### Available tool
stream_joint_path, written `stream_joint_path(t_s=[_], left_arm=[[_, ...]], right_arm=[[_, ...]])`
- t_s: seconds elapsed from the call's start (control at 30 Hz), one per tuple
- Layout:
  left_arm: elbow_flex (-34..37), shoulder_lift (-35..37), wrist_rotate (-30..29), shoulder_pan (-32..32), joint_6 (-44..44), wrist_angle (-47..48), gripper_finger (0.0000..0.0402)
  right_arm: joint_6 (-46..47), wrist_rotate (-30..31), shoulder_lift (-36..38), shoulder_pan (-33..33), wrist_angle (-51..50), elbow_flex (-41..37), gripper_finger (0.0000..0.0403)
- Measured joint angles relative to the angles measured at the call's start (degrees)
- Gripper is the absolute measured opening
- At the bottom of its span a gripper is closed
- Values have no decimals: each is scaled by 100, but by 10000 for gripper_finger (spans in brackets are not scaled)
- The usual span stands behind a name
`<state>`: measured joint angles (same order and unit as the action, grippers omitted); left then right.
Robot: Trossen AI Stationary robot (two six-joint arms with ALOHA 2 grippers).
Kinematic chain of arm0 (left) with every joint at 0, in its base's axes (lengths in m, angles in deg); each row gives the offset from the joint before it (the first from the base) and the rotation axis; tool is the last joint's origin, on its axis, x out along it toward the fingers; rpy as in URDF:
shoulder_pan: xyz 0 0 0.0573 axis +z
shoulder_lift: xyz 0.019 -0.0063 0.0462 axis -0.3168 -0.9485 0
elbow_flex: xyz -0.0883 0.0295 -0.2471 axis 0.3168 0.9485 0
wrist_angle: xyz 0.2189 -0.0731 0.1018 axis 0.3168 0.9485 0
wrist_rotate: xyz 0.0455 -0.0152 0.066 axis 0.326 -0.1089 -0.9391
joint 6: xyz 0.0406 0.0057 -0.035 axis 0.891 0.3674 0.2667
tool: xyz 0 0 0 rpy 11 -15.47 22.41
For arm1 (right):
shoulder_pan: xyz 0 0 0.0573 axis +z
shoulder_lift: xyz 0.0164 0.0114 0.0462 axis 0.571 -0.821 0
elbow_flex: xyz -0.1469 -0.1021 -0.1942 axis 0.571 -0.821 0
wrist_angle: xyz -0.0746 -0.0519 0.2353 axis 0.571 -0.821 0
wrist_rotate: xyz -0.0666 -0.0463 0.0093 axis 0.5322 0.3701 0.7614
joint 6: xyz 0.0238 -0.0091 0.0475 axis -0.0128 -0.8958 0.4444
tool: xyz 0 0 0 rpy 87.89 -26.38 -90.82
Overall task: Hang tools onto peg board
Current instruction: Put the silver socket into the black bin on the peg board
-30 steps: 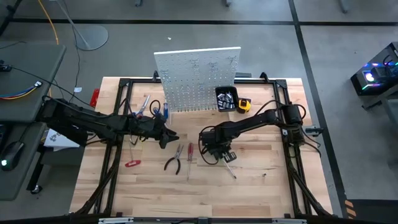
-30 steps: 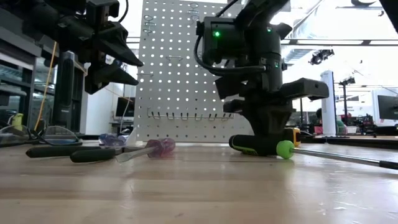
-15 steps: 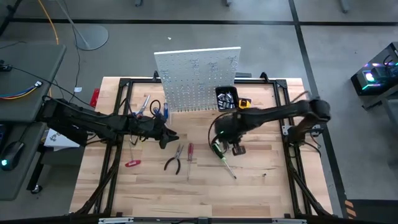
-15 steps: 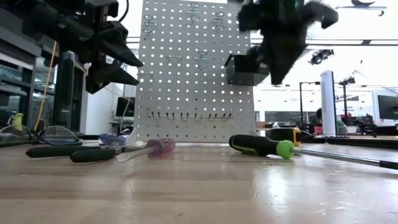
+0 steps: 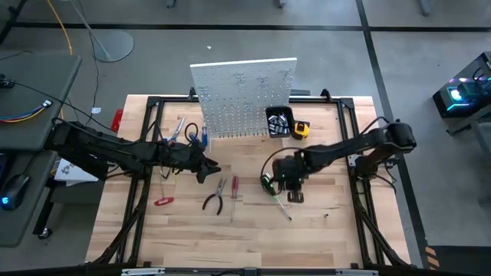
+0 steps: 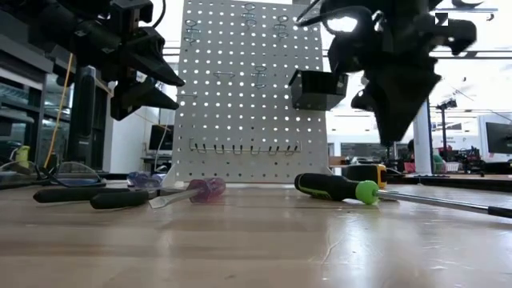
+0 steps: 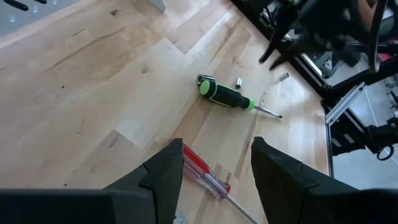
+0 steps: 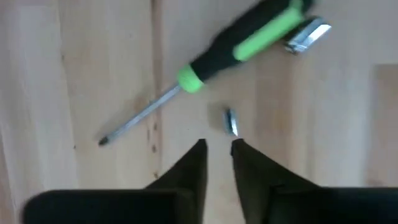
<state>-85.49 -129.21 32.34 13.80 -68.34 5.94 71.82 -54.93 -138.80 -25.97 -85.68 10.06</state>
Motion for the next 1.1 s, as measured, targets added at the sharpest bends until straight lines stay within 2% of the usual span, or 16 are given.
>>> stream_joint_path(t_s=[0.13,0.23,0.47,0.77,0.93,1.1], left_arm=[[0,0,0,0,-1,1,172],[0,0,0,0,-52,0,172],[0,0,0,0,-56,-2,172],[0,0,-2,0,-57,1,172],[0,0,-4,0,-54,7,172],[0,2,-14,0,9,7,172]], right_arm=[[-122,39,-252,181,679,-259,136],[-124,46,-474,276,835,-349,161],[-79,360,-1071,472,934,-595,169],[14,682,-1191,630,1193,-527,169],[47,734,-1194,631,1160,-532,137],[48,830,-1194,625,1134,-536,58]])
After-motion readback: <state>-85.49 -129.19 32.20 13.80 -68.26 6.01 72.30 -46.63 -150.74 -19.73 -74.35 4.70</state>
